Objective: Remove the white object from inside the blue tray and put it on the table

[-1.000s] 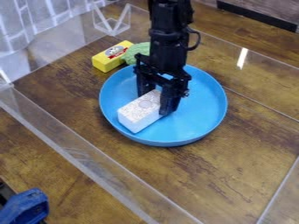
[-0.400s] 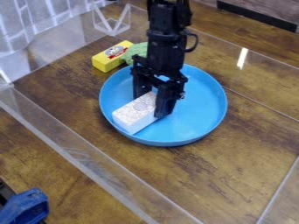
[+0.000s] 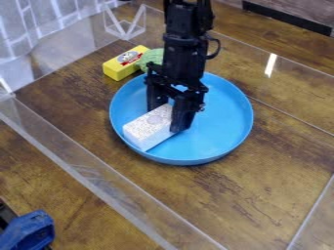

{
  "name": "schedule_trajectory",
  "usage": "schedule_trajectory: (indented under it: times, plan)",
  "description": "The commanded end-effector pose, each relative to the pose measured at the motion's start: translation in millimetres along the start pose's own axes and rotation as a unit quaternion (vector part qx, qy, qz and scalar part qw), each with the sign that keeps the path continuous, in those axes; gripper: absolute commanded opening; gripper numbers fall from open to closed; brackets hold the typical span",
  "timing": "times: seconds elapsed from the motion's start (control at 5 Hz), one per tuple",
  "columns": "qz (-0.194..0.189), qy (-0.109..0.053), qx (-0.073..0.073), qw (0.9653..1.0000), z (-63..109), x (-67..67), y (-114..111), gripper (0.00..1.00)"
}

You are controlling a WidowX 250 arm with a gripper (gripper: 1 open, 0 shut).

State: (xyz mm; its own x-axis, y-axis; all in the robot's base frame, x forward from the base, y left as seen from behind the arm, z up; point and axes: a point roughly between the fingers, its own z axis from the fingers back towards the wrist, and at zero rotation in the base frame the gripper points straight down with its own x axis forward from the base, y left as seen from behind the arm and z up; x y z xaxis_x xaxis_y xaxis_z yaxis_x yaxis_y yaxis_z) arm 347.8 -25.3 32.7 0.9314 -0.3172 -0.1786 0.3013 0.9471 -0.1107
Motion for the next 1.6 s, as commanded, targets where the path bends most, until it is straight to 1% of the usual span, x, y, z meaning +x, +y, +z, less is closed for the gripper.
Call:
schedule_trajectory:
  times: [0.0,0.8,1.4]
  plan:
    - [0.001,-0.056,0.017,0.9983,43.9,0.6,6,0.00]
    - [-0.016,-0.058,0.021,0.9980,56.3,-3.6,6,0.00]
    - [-0.032,-0.057,0.027,0.9975,66.8,-4.3,7,0.00]
